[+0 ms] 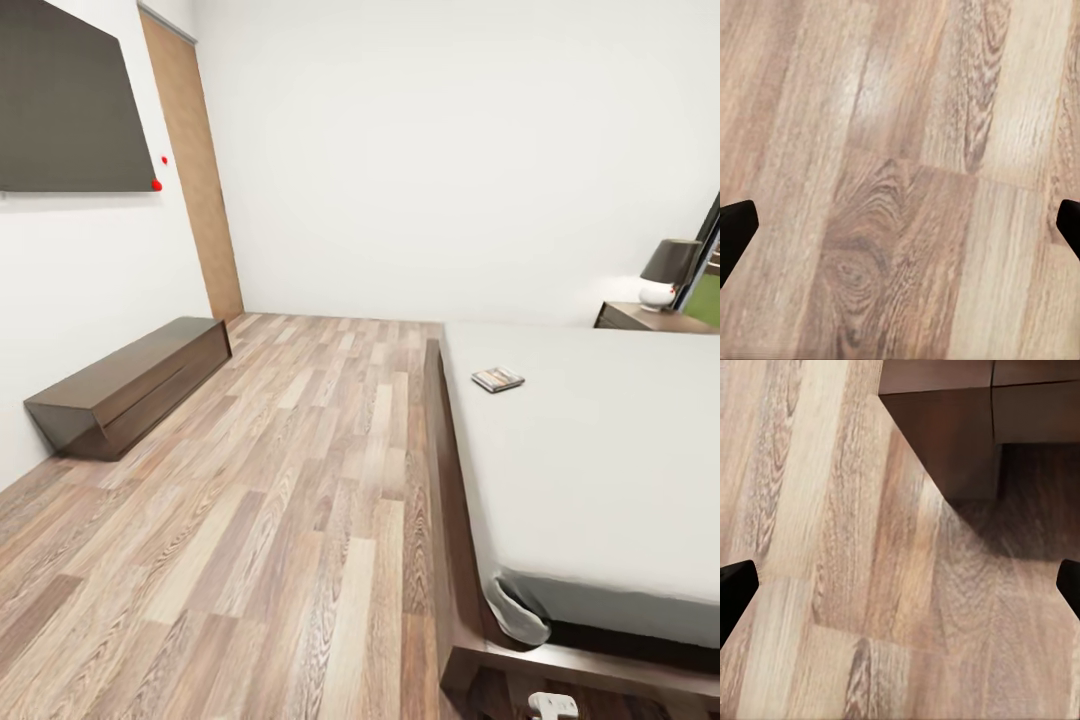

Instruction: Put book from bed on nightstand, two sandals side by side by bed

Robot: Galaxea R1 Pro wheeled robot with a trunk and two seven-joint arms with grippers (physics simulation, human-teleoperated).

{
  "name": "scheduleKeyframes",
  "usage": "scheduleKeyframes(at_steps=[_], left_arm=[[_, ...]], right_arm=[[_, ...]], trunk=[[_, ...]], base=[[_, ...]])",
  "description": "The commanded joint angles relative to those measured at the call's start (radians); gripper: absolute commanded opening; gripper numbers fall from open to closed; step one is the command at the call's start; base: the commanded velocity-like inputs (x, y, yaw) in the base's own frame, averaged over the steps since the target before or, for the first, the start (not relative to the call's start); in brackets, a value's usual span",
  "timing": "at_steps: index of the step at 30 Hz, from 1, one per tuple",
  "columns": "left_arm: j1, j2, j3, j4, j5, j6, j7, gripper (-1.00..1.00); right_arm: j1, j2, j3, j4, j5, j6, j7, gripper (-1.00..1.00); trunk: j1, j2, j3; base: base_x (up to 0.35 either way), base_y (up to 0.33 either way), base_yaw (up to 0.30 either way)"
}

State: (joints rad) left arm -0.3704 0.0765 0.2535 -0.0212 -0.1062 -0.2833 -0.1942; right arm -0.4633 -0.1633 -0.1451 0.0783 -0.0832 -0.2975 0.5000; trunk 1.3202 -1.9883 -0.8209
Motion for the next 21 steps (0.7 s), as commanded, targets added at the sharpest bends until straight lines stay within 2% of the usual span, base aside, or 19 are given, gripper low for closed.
scheduleKeyframes(at_steps=[1,21], left_arm=[[-0.001,0.0,0.009,0.001,-0.01,-0.004,-0.002,1.0],[-0.001,-0.001,0.009,0.001,-0.01,-0.004,-0.002,1.0]], right_arm=[[-0.002,-0.001,-0.004,0.005,-0.009,-0.003,0.008,1.0],[-0.002,0.001,-0.004,0.005,-0.009,-0.003,0.006,1.0]], trunk=[[0.0,0.0,-0.001],[0.0,0.0,-0.001]], base=[[0.0,0.0,0.205],[0.0,0.0,0.214]])
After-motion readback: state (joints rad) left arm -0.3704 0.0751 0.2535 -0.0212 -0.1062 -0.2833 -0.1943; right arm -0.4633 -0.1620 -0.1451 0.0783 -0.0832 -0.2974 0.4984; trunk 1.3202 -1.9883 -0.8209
